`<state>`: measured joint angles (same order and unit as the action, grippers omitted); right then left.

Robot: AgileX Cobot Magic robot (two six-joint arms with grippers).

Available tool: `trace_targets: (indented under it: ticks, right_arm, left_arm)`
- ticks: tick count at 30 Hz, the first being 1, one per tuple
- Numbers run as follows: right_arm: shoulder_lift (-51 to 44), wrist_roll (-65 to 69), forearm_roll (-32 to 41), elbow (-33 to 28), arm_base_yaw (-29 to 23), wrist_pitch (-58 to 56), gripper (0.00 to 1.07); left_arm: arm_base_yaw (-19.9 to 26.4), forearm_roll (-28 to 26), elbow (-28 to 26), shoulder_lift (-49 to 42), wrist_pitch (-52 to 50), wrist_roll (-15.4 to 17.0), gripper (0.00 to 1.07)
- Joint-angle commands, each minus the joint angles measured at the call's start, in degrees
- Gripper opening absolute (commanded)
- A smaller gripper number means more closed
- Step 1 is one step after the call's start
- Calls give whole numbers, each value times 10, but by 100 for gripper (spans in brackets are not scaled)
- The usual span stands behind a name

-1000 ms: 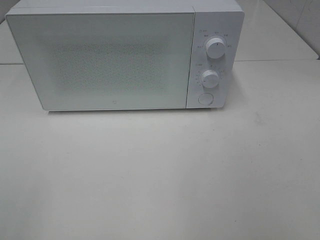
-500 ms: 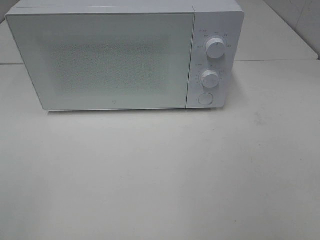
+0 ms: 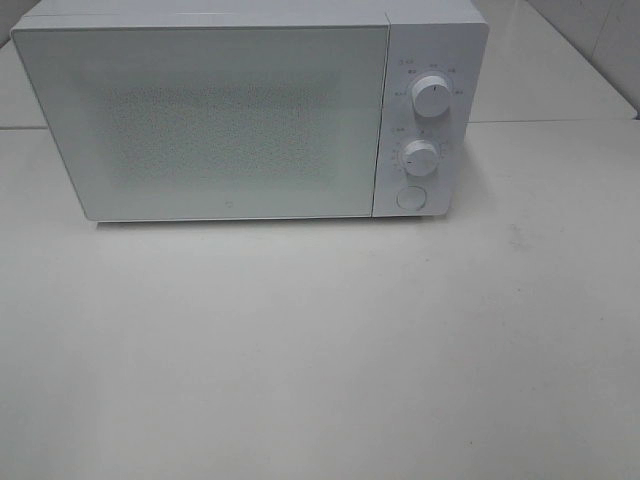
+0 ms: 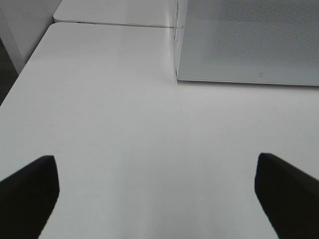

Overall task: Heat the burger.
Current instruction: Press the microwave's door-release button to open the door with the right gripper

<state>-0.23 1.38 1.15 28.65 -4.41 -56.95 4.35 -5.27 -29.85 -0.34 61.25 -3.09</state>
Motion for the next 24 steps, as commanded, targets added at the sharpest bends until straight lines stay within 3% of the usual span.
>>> trace_targets:
  ticks: [1, 17, 24]
  right_arm:
    - [-15, -1, -5, -1, 3, 0, 76]
    - [-11, -2, 0, 11, 4, 9, 76]
    - [49, -2, 3, 26, 4, 81, 76]
  left_arm:
    - [1, -1, 2, -9, 1, 1, 100]
    - [1, -1, 2, -9, 1, 1, 100]
    - [1, -1, 2, -9, 1, 1, 100]
